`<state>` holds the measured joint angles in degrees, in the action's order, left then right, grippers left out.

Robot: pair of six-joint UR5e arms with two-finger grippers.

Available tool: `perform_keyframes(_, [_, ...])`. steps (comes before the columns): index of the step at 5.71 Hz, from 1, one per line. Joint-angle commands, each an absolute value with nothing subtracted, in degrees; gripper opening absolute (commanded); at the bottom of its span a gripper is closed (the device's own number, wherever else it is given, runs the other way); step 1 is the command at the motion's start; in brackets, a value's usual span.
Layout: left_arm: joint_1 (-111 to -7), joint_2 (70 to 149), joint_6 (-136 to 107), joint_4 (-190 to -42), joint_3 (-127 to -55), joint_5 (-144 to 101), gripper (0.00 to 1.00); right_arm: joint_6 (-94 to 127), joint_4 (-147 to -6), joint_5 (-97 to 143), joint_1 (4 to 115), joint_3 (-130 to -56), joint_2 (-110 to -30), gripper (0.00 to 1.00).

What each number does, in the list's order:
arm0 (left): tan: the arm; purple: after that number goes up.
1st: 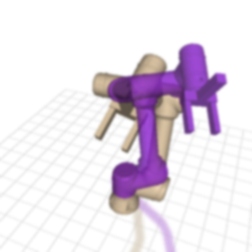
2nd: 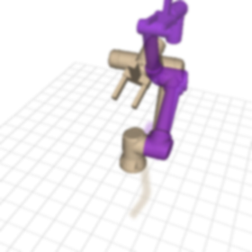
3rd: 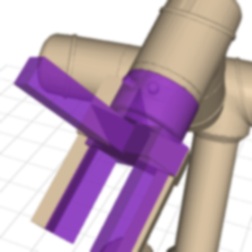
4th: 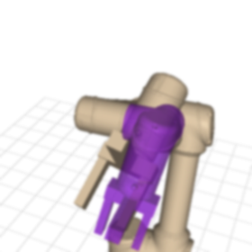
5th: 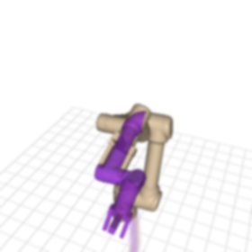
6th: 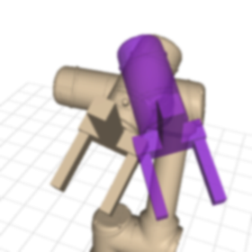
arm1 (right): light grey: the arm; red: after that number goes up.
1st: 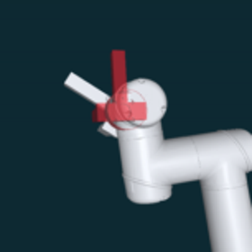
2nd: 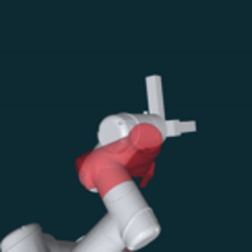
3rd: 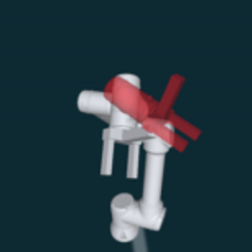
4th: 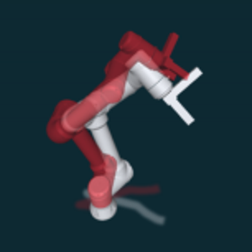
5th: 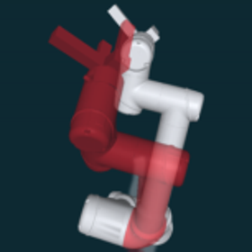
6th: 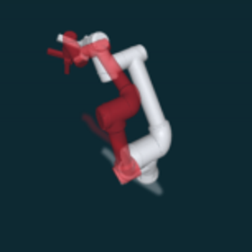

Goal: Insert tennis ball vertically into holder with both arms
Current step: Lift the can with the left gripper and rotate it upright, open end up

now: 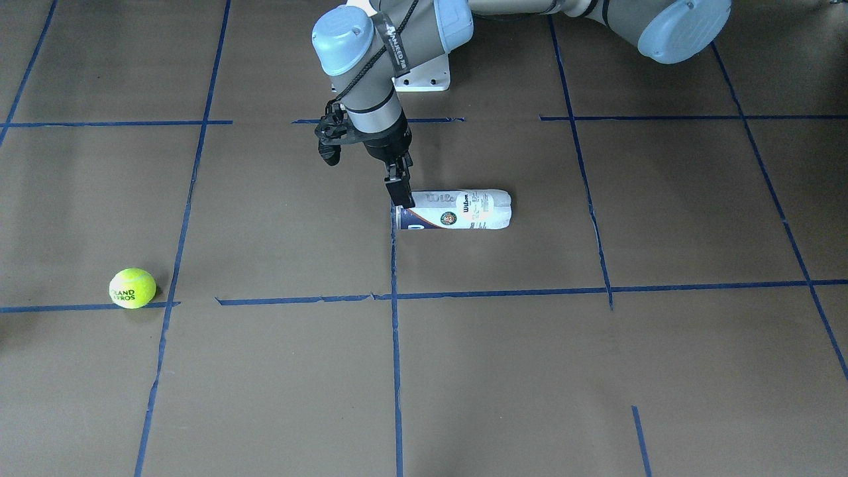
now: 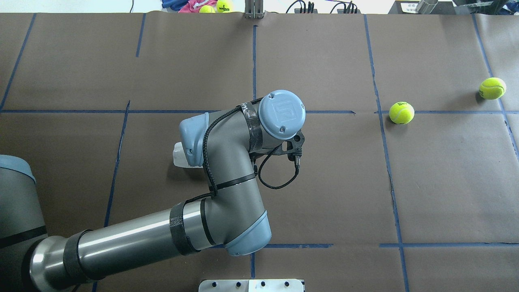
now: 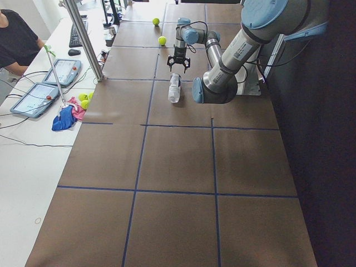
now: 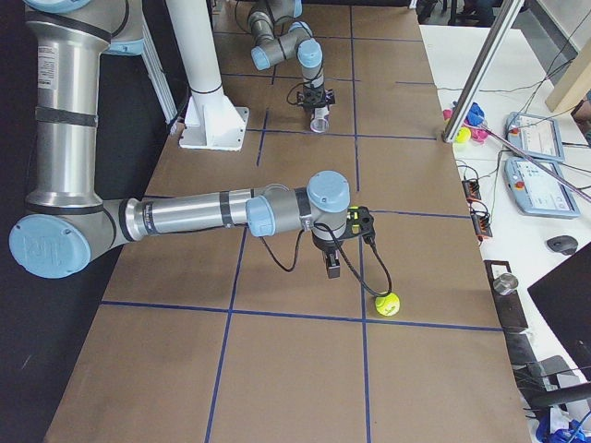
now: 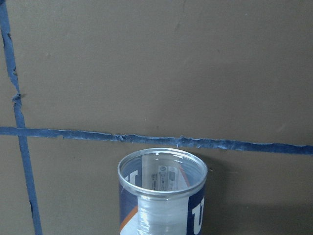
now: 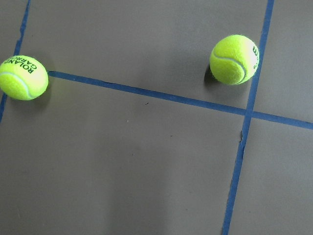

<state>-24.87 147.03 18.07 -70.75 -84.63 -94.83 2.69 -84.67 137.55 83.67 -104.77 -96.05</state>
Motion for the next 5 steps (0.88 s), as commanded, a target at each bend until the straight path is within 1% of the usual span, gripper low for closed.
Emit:
perform_keyframes(1, [-24.8,145.8,17.5,-74.1,-84.3,-92.9,1.00,2.5,-84.6,137.5,83.6,-104.7,-96.1,1.00])
perform_keyframes(3, [-24.5,143.2,16.7,-79.1,-84.3,-91.6,1.00,2.7,-84.6,137.6,83.6,-104.8,-96.0,1.00])
perform_keyframes(5, [-24.4,142.9,15.3,-79.7,-84.5,-91.7,1.00,2.8,-84.6,137.6,83.6,-104.8,-96.0,1.00])
